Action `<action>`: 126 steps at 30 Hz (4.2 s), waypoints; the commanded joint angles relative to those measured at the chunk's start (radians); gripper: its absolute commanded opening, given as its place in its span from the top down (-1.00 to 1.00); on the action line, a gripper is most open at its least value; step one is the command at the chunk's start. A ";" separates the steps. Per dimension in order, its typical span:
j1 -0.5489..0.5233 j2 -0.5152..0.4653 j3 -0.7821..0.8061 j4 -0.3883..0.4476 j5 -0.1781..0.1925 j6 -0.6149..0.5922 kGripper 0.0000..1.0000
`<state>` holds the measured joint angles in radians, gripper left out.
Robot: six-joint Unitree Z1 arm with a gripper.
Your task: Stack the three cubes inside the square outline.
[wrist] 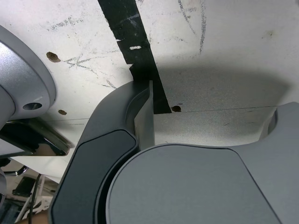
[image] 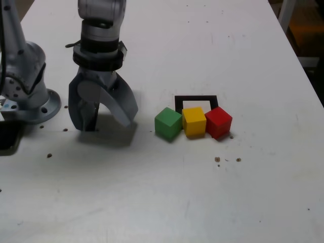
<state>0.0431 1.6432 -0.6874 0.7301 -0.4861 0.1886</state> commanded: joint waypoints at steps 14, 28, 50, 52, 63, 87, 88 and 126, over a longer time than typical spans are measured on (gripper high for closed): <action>-0.001 0.004 0.006 -0.007 0.000 0.002 -0.82; -0.005 -0.016 -0.265 0.264 0.203 -0.162 -0.79; -0.074 0.071 -0.800 0.649 0.370 -0.372 -0.79; -0.094 0.095 -0.851 0.662 0.370 -0.391 -0.79; -0.205 0.213 -1.035 0.676 0.353 -0.483 -0.79; -0.356 0.384 -1.179 0.628 0.232 -0.598 -0.79; -0.357 0.390 -1.179 0.623 0.229 -0.608 -0.79; -0.264 0.531 -1.089 0.334 0.189 -0.809 -0.79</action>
<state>-0.2248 2.1697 -1.7725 1.0654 -0.2943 -0.6196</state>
